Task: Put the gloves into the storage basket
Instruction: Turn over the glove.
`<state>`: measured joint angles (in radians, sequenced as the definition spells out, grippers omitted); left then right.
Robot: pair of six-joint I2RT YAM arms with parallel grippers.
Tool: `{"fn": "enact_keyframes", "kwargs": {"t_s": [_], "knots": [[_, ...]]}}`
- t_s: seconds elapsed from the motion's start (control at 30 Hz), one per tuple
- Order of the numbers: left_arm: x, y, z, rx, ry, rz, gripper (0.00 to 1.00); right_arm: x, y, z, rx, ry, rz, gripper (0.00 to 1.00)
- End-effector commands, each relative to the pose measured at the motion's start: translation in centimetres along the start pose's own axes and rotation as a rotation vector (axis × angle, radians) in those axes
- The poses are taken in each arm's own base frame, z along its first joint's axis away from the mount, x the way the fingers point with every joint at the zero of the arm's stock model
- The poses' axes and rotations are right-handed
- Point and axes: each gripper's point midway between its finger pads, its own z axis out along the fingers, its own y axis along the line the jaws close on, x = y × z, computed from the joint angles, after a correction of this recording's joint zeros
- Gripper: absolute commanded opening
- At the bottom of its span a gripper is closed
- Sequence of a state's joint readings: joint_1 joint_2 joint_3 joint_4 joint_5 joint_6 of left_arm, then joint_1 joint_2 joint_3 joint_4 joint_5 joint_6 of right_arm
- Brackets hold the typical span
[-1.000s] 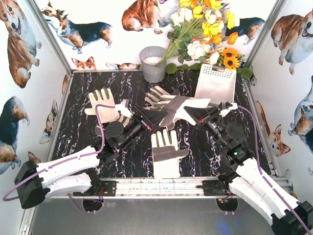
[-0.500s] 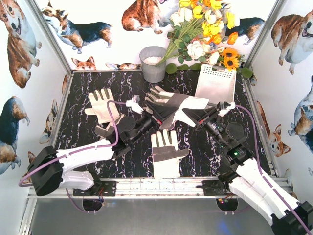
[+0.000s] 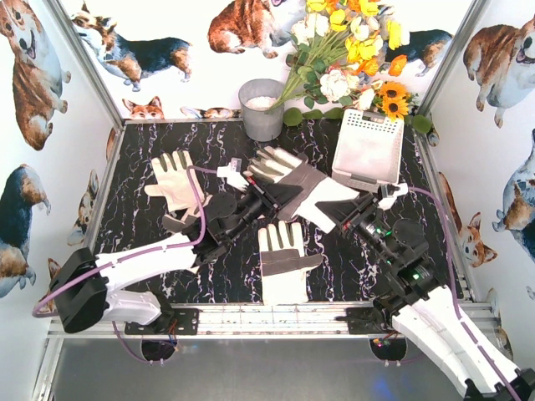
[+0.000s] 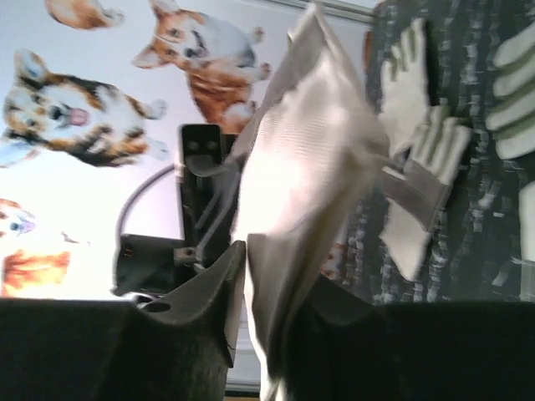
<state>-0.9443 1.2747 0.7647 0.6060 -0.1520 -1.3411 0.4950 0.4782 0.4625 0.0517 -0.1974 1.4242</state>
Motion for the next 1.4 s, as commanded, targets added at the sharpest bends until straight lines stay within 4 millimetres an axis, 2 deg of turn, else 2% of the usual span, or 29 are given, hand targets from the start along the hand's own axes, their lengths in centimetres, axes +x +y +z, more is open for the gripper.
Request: {"fn": "enact_keyframes", "kwargs": {"t_s": [0.0, 0.1, 0.27, 0.43, 0.57, 0.73, 0.97, 1.17, 1.37], "knots": [[-1.0, 0.1, -1.8, -0.076, -0.001, 0.077, 0.00, 0.7, -2.2, -1.6, 0.117, 0.047, -0.182, 0.33], [-1.2, 2.1, -3.7, -0.198, 0.022, 0.130, 0.00, 0.7, -2.7, -2.5, 0.183, 0.088, -0.342, 0.51], [-2.1, 4.0, -6.4, -0.354, 0.065, 0.182, 0.00, 0.0, -3.5, -3.3, 0.308, 0.172, -0.598, 0.70], [-3.4, 5.9, -8.1, -0.513, 0.125, 0.222, 0.00, -0.4, -2.4, -2.7, 0.317, 0.236, -0.771, 0.81], [-5.1, 6.9, -8.9, -0.606, 0.131, 0.230, 0.00, -0.1, -2.0, -1.7, 0.309, 0.276, -0.887, 0.84], [-6.2, 7.9, -9.7, -0.679, 0.142, 0.169, 0.00, 1.0, -2.7, 0.3, 0.310, 0.326, -1.054, 0.85], [-7.3, 9.2, -11.1, -0.797, 0.139, 0.084, 0.00, 4.7, -1.9, 3.4, 0.263, 0.354, -1.315, 0.86], [-7.3, 8.7, -10.7, -0.803, 0.120, 0.023, 0.00, 9.3, -0.1, 5.6, 0.133, 0.360, -1.346, 0.86], [-7.2, 9.0, -10.7, -0.815, 0.094, -0.031, 0.00, 12.3, 0.7, 7.7, 0.074, 0.345, -1.410, 0.86]]}}
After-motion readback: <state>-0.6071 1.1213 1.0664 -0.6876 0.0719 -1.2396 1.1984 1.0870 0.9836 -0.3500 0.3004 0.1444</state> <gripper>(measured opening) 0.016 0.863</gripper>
